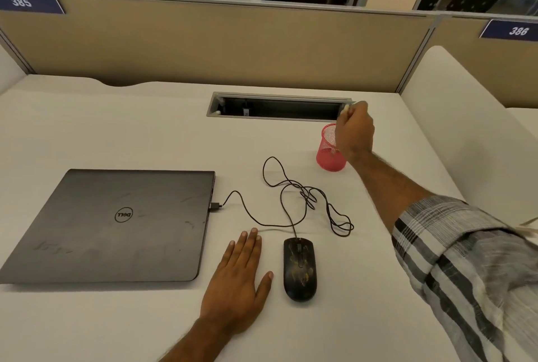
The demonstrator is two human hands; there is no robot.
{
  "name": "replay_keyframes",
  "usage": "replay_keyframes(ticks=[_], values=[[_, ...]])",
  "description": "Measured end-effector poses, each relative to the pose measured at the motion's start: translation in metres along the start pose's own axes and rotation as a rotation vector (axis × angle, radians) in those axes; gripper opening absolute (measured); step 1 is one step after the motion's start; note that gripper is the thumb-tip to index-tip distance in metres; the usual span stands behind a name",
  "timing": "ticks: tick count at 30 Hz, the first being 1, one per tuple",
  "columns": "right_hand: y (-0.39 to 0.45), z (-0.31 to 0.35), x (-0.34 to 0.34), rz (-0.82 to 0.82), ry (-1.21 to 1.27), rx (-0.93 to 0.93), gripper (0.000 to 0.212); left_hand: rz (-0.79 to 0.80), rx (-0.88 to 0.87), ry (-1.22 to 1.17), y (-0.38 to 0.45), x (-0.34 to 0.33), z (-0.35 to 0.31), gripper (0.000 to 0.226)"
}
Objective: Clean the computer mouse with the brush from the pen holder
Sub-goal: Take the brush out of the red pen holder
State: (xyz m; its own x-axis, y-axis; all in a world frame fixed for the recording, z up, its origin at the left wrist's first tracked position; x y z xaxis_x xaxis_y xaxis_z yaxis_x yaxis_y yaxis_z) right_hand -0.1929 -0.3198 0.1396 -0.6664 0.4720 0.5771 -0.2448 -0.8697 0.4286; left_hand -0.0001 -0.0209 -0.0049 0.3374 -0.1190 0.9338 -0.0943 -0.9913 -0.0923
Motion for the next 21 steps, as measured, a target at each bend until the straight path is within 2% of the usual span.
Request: replay_keyframes(ticks=[2, 6, 10, 14, 18, 21], values=[[-0.001, 0.001, 0.013, -0.047, 0.101, 0.004, 0.007, -0.01, -0.003, 0.008, 0.0, 0.0, 0.0, 0.077], [-0.011, -0.004, 0.035, -0.072, 0.296, -0.057, 0.023, -0.033, -0.022, -0.003, -0.001, 0.002, -0.001, 0.074], [-0.032, -0.01, 0.048, -0.045, 0.342, -0.108, 0.035, -0.034, -0.03, 0.043, -0.001, 0.001, 0.0, 0.074], [-0.054, -0.015, 0.063, -0.017, 0.471, -0.174, 0.018, -0.038, -0.034, 0.024, -0.001, 0.001, 0.0, 0.074], [-0.084, -0.021, 0.082, -0.016, 0.684, -0.33, 0.014, -0.042, -0.031, 0.035, 0.001, -0.001, 0.001, 0.074], [-0.106, -0.025, 0.098, -0.053, 0.739, -0.396, 0.013, -0.051, -0.039, 0.037, 0.001, -0.001, 0.002, 0.074]])
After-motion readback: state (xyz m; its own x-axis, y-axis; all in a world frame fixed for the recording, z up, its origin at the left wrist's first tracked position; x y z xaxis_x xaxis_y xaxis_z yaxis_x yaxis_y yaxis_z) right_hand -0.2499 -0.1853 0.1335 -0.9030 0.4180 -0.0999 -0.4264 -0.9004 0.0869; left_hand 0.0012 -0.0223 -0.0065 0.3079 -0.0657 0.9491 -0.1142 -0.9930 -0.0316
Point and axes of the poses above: each hand's wrist, its own y-axis towards the middle knuckle, its own x-axis out of the back of the hand, z = x × y, the point moved 2 cm from there along y, towards the middle knuckle, and after that the axes turned 2 degrees about -x, right-handed, at the moved point
